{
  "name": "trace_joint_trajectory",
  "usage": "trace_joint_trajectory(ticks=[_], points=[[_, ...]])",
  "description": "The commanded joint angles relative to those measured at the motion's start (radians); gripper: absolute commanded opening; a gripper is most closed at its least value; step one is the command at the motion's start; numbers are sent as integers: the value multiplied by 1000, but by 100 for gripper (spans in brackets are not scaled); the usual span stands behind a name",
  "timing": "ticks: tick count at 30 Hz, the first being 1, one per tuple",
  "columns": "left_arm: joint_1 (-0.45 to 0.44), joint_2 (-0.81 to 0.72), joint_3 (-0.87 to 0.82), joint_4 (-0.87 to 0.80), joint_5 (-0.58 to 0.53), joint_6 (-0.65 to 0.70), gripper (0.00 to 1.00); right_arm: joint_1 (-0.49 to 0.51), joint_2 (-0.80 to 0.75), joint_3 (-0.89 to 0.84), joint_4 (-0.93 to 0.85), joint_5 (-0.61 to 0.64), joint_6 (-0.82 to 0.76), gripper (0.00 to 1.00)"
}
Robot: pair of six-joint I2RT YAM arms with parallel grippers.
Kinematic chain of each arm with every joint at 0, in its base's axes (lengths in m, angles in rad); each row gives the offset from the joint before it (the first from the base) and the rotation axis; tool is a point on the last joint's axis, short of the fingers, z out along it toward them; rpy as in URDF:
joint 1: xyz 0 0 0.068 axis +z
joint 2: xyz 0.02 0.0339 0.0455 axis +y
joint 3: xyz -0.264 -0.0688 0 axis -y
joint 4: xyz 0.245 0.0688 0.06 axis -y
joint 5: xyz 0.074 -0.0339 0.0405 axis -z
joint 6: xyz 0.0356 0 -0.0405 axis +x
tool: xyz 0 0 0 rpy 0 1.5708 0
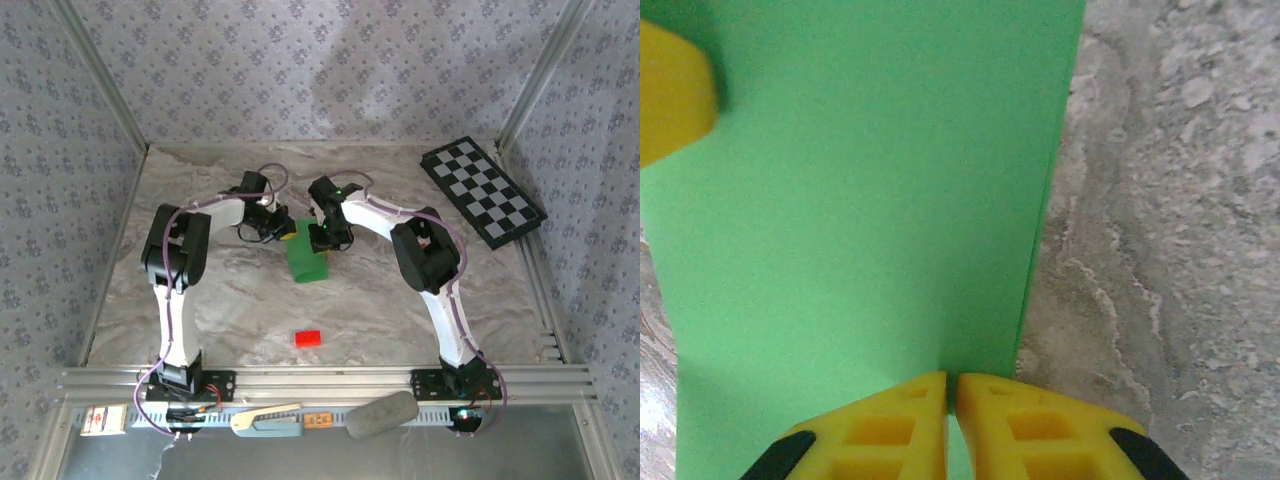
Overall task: Fold a paper plane with a square sheet of paper (pick it up from the middle)
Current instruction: First fold the square sheet of paper in half at the center of the table.
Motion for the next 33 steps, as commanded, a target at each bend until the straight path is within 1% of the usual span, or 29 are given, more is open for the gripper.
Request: trace_joint_trajectory(ticks=[1,4,8,11,14,16,21,27,30,33], points=[[12,31,24,-26,-28,11,4,-24,165,-102,-158,185,-18,16],[28,48,17,-41,-67,35,4,-25,165,-103,-159,186,-17,16],[84,58,25,-80,-110,77,4,-24,163,-108,-159,193,-12,16],[121,42,46,-97,-104,90,4,-24,163,-111,-156,194,-8,16],[123,-5,68,-104,-84,82,5,-24,163,-111,-152,193,-4,16],[109,-63,47,-55,-43,39,5,-24,162,-113,-153,193,4,16],[21,-183,-46,8,-71,-55,6,-24,157,-119,-143,194,18,15],[-64,-248,-235,126,-34,-206,5,-24,157,-126,-142,188,22,15],[-88,-281,-317,175,-31,-269,3,-24,157,-129,-140,184,22,15],[-99,-292,-363,193,-36,-295,3,-24,158,-131,-138,174,20,15]])
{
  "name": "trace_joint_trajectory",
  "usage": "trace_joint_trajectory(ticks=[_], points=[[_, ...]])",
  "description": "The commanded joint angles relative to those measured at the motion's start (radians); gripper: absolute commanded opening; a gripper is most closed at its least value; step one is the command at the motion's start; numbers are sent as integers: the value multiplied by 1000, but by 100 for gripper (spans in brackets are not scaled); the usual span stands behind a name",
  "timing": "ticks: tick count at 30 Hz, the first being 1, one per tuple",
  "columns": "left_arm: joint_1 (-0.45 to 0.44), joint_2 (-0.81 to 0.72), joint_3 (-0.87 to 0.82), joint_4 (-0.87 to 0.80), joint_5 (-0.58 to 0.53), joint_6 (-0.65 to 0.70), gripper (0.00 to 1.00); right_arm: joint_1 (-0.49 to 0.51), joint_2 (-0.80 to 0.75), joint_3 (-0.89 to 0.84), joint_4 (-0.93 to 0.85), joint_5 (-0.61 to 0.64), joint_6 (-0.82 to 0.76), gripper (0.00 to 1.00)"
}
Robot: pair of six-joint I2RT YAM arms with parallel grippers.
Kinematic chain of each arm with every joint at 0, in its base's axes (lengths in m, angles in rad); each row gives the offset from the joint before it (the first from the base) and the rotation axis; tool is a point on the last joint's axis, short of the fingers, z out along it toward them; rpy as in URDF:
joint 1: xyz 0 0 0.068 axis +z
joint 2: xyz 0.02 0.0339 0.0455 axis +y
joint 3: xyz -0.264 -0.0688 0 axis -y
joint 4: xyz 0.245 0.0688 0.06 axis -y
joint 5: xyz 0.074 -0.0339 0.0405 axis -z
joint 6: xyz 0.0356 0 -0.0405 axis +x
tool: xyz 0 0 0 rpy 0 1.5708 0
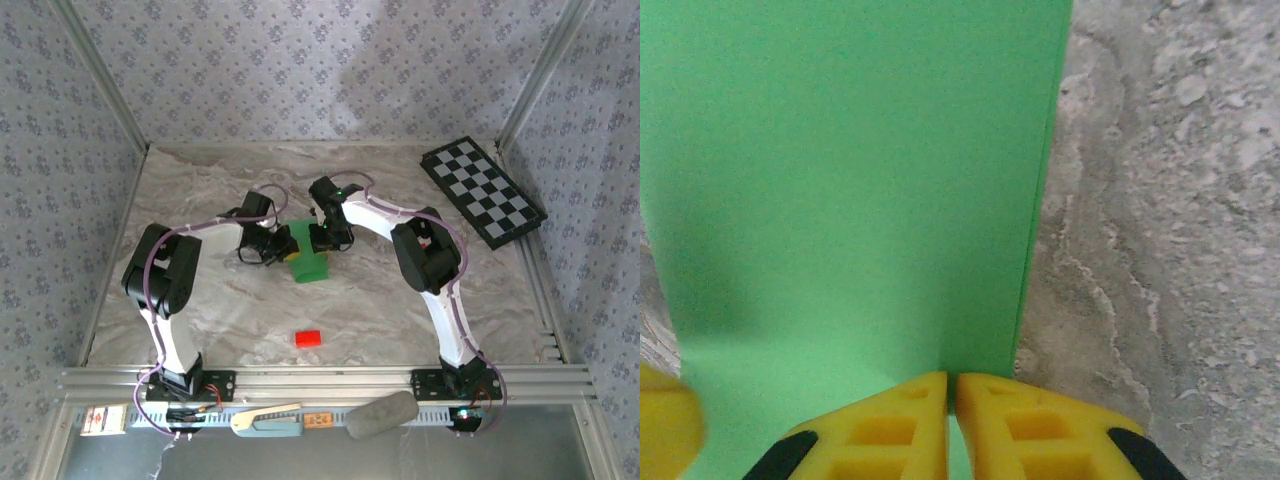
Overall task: Fold a paper plane with a square sheet of paper (pick it up from the middle)
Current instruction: First fold the square sheet of paper in half at the center of the table.
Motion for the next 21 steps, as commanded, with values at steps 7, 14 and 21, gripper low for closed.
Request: trace_joint_trajectory(ticks=[7,14,21], points=[[-8,-21,-82,24,-2,-36,3,-26,163,-115,-158,170,7,15],[32,-27,-121,-131,-100,95,2,-28,166,-122,-157,173,9,15],[41,-169,-113,-97,-28,65,3,-26,166,-118,-155,178,12,15]])
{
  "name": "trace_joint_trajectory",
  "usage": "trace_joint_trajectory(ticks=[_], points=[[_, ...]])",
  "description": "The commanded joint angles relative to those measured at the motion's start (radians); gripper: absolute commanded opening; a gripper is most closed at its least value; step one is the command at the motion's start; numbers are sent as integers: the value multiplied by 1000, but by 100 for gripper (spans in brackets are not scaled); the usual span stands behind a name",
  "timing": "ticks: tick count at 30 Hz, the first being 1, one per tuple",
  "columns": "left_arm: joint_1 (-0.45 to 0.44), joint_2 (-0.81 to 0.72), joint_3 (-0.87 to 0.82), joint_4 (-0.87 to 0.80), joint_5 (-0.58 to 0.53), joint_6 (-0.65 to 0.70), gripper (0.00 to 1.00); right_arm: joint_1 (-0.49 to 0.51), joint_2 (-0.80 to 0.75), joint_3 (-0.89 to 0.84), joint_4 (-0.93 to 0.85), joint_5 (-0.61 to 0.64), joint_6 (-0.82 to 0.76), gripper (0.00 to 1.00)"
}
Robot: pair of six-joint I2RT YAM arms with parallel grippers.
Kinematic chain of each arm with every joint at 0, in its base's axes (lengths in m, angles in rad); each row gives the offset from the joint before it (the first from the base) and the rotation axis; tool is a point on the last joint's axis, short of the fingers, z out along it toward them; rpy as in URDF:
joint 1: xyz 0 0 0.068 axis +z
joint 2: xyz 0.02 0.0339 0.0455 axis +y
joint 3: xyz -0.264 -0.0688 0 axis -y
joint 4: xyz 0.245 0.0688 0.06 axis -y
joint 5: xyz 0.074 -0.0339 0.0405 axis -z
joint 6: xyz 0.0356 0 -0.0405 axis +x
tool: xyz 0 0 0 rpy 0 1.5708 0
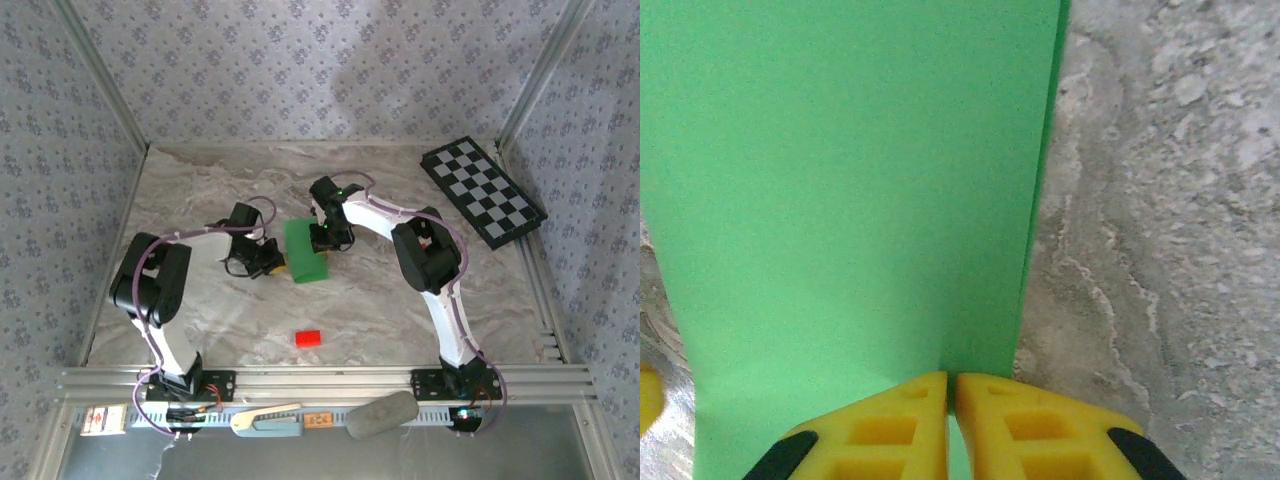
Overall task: Fold a paper plane with a square sheet of paper (pick it up from the middle)
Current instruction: First fold the square sheet of paper in half at the center of the table.
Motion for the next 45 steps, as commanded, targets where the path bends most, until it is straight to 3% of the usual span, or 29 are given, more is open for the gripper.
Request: trace_joint_trajectory(ticks=[1,11,19,26,33,41,45], points=[[-15,-78,3,-6,35,-14,3,-23,165,-113,-159,185,12,15],[-112,3,13,87,44,-101,3,-23,167,-114,-158,181,13,15],[-82,41,-66,67,10,-95,3,-20,167,-120,-147,183,9,15],[-34,-35,-158,12,-22,-55,2,-21,166,-122,-152,185,0,15],[-34,-144,-119,162,22,-123,2,-23,167,-120,-155,185,-2,15],[-63,28,-5,226,80,-153,2,-21,168,-120,-147,177,8,15],[-69,67,9,164,54,-127,2,-21,166,-122,-150,177,7,15]])
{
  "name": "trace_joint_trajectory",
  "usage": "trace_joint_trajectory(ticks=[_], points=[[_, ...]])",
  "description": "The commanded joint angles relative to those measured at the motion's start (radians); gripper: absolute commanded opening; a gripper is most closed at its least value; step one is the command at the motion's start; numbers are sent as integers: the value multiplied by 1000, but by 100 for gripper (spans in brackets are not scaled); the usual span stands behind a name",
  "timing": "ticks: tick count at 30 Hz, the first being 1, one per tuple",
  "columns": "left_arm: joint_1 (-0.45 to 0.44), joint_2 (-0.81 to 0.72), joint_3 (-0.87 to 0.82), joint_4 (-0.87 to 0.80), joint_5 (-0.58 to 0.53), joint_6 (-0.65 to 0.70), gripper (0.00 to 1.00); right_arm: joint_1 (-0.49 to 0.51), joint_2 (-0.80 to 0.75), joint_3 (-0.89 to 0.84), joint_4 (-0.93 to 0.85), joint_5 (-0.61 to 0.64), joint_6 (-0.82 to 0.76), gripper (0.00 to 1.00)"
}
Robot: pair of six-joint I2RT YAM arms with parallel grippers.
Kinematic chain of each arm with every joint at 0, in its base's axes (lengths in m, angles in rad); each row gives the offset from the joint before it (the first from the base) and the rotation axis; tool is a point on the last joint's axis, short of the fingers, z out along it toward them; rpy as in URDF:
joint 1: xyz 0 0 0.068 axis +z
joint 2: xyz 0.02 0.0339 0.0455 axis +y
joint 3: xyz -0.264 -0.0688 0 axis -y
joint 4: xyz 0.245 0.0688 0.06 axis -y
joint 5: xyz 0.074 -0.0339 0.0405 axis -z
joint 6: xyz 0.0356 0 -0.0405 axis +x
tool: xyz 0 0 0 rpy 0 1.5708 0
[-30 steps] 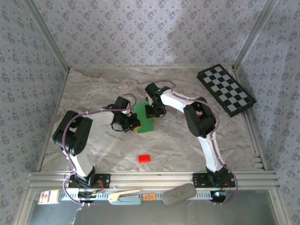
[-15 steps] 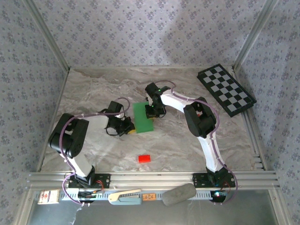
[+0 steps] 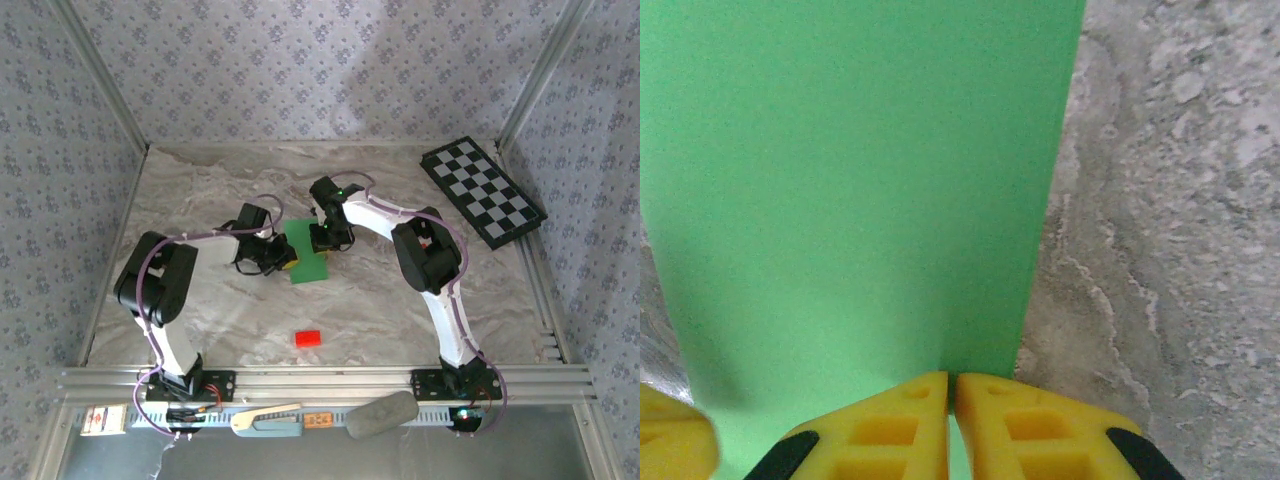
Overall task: Fold a paper plane with a square sheet of paper (pick it up from the middle)
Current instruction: First fold the square sheet of paper in half at the center of the table.
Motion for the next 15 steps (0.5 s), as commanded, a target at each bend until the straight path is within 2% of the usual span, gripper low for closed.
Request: trace_joint_trajectory(ticks=[1,6,9,12,15], points=[[-5,27,10,-47,0,16,2,-22,166,-118,-153,179,1,15],[23,35,-56,-112,-55,52,2,-21,166,-122,-150,181,1,15],[69,11,-101,-166,-93,78,1,-23,166,-125,-149,181,1,15],[100,-43,-124,-165,-69,80,1,-23,166,-125,-149,184,1,14],[88,-112,-99,-142,-28,66,1,-22,166,-123,-149,184,1,15]])
